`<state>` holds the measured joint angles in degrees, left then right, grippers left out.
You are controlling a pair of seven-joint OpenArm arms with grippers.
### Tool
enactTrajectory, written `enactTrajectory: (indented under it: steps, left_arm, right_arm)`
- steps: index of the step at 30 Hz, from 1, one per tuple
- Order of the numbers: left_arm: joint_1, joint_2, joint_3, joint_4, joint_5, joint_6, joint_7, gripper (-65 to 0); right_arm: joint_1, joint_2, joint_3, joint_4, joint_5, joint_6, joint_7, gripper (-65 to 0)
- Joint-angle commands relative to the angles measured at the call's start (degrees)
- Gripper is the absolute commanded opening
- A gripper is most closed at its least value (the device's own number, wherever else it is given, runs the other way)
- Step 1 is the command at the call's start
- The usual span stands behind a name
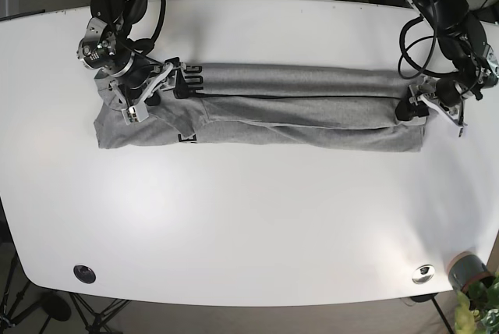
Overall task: Fold the T-shirt properly
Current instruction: 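Move the left gripper along the strip toward its middle and grasp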
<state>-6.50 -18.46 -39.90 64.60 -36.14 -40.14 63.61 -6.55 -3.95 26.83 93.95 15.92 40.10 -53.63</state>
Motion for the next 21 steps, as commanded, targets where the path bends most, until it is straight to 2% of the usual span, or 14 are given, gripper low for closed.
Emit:
enactTrajectory:
  steps: [1, 4, 6, 11, 14, 21]
  left_arm:
    - [-0.2, -0.8, 0.3, 0.4, 0.9, 0.1, 1.1, -36.3]
    - [-0.2, -0.8, 0.3, 0.6, 0.9, 0.1, 1.1, -50.3]
    - [-0.2, -0.8, 0.6, 0.8, 1.0, 0.1, 1.1, -53.7]
    - [0.2, -0.9, 4.3, 4.5, 0.9, 0.1, 1.2, -54.2]
    - [2.8, -0.7, 6.0, 12.1, 0.9, 0.1, 1.2, -54.2]
    - [8.6, 3.8, 13.7, 33.8, 0.9, 0.4, 1.4, -54.2]
  right_arm:
    - [0.3, 0.3, 0.0, 0.6, -0.1, -0.1, 0.0, -22.8]
    - [0.1, 0.3, 0.0, 0.6, -0.1, -0.1, 0.0, -22.8]
    - [0.1, 0.3, 0.0, 0.5, -0.1, -0.1, 0.0, -22.8]
    - [0.2, 0.0, 0.0, 0.5, -0.1, -0.1, 0.0, -22.8]
    - [0.2, 0.0, 0.0, 0.5, -0.1, -0.1, 0.0, -22.8]
    - [0.1, 0.1, 0.0, 0.5, -0.1, -0.1, 0.0, -22.8]
